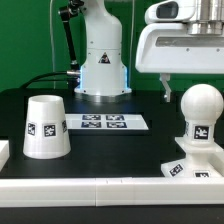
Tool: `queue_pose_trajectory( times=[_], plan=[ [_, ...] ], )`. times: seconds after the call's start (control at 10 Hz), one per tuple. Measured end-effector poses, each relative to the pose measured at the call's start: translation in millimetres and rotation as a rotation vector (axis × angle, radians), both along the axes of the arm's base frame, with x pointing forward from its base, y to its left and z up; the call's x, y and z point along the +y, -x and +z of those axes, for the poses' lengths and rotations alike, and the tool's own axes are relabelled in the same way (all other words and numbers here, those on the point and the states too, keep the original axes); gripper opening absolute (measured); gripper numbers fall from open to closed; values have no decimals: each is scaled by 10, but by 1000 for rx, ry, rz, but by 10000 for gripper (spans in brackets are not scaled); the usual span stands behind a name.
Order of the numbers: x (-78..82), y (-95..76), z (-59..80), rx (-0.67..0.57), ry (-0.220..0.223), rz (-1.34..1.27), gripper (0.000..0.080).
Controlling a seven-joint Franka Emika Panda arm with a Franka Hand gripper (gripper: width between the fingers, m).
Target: Assemble lamp
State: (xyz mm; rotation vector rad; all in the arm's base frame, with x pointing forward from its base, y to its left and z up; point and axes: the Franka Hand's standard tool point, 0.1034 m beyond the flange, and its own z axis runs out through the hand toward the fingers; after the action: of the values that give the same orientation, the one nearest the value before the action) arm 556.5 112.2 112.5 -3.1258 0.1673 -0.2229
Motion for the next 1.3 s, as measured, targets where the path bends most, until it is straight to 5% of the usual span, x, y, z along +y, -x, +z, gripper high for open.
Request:
queue_pose_trajectory(
  times=[0.3,0.5,0.6,0.9,1.3],
  plan=[
    [-49,144,-138,20,-1,-8,699],
    [-428,400,-213,19,7,41,699],
    [-581,366,-194,16,12,49,699],
    [-606,365,-201,17,15,58,699],
    [-953,382,-180,35,38,84,699]
  ],
)
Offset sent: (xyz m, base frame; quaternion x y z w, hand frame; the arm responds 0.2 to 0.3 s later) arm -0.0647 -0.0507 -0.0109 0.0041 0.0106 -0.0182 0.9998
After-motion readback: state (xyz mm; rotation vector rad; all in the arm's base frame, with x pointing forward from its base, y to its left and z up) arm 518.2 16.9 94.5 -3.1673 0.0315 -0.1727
